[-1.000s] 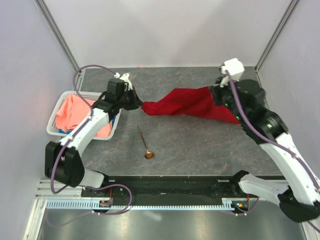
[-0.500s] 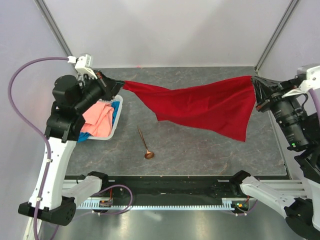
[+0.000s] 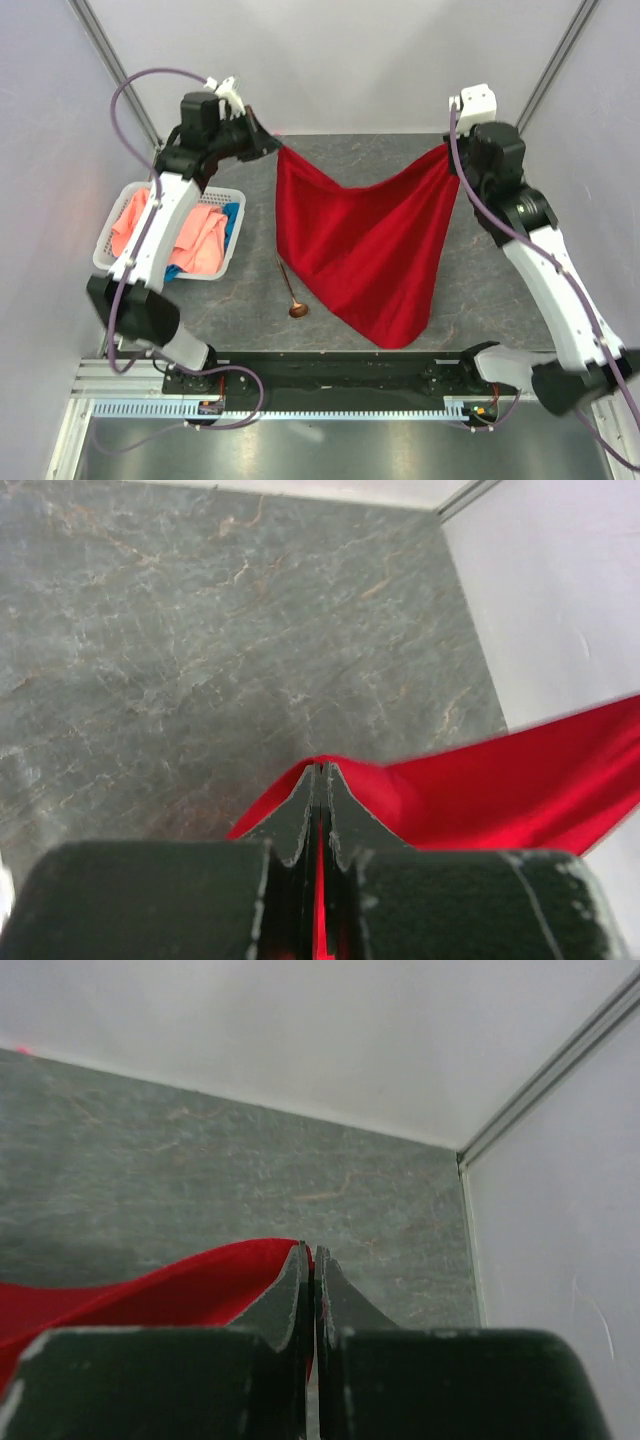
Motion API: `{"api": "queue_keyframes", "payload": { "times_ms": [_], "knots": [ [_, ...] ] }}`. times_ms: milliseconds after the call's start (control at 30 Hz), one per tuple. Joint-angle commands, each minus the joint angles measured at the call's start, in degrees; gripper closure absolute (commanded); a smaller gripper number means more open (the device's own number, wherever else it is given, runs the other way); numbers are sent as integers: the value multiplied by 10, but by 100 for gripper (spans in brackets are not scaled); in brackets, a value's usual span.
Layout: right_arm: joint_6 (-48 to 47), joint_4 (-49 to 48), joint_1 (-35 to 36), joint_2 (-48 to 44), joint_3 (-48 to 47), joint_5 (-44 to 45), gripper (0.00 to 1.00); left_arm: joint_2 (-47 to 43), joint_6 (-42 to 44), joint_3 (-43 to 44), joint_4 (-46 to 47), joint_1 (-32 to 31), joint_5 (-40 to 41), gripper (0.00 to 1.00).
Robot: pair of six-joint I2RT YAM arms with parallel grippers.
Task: Fold the napkin, place the utensils inside, and roll it up
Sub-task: Flatten the napkin out
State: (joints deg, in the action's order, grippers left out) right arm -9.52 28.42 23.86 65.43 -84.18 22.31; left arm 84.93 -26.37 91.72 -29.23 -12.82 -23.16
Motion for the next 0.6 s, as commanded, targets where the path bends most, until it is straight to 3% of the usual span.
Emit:
{"api": "queue_keyframes", "payload": {
  "times_ms": [0,233,300,400,567],
  "knots": [
    [2,-115,-99,59,-32,-80,100,107,5,142,24,4,-28,98],
    [1,-130,-154,187,-203,-140,100,285,-25,450,27,4,-96,98],
    [-14,-127,-157,192,-228,-144,100,305,-35,491,32,4,-109,98],
    [-28,-126,-159,173,-238,-161,100,305,-40,497,51,4,-126,98],
    [-26,-130,-158,92,-132,-176,100,229,-15,367,73,4,-134,98]
  ]
}}
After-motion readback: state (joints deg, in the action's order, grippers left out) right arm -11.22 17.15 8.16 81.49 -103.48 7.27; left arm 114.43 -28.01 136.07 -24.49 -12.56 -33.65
